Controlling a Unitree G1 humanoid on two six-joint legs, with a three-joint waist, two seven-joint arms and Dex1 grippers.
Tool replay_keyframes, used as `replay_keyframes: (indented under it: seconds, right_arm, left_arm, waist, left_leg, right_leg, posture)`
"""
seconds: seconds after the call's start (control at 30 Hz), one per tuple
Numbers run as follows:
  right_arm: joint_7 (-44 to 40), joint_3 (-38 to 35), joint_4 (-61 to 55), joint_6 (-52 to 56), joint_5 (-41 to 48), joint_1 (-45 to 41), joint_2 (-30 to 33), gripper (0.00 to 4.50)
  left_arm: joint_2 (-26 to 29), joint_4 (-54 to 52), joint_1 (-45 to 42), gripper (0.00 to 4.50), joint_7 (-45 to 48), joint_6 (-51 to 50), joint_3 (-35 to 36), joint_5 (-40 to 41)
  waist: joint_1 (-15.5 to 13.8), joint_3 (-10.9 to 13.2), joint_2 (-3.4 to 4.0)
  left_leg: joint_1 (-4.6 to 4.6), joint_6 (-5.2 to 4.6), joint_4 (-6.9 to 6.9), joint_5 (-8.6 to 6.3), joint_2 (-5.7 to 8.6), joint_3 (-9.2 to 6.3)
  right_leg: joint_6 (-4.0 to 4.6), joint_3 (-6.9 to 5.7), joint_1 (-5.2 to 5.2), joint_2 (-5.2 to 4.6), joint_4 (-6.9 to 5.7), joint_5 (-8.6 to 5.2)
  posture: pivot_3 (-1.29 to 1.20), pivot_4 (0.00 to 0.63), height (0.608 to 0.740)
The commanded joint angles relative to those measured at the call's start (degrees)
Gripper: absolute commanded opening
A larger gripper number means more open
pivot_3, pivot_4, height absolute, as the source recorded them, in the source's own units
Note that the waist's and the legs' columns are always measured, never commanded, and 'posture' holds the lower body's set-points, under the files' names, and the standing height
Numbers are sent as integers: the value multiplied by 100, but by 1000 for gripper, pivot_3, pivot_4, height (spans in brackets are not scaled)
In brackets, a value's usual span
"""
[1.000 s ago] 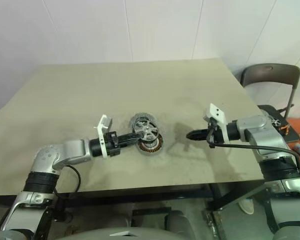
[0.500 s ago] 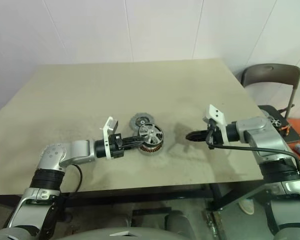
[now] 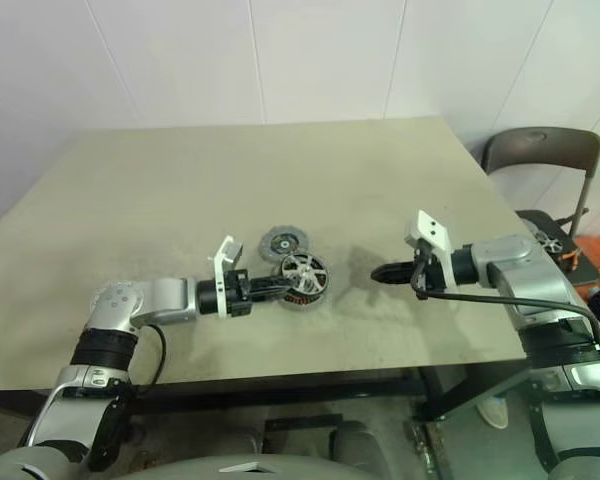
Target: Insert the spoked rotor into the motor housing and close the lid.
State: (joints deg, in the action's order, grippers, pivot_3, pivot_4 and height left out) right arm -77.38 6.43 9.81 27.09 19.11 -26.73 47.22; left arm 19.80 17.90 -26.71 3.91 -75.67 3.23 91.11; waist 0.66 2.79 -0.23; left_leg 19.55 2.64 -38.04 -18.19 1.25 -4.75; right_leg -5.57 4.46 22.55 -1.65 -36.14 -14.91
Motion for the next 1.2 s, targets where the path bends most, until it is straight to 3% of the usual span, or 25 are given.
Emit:
replay_keyframes:
  seconds: [0.03,1.2]
  right_arm:
    - [20,-185,-203,-50,92,-40,22,0]
    - [47,-138,-291,-22,115,-73,-32,0]
  left_arm:
    - [-50,-9,-121,373,170,-63,276,-68]
    - [-497,358,-374,373,635,-728,940,-1568]
  waist:
    - [0,0,0]
    - [4,0,-1]
  left_leg:
    - [0,0,0,0,0,-1]
    - [0,0,0,0,0,-1]
  right_leg:
    - [0,0,0,0,0,0]
    - [-2,-1,-1,0,0,1]
  posture:
    - [0,0,740]
    - [0,0,740]
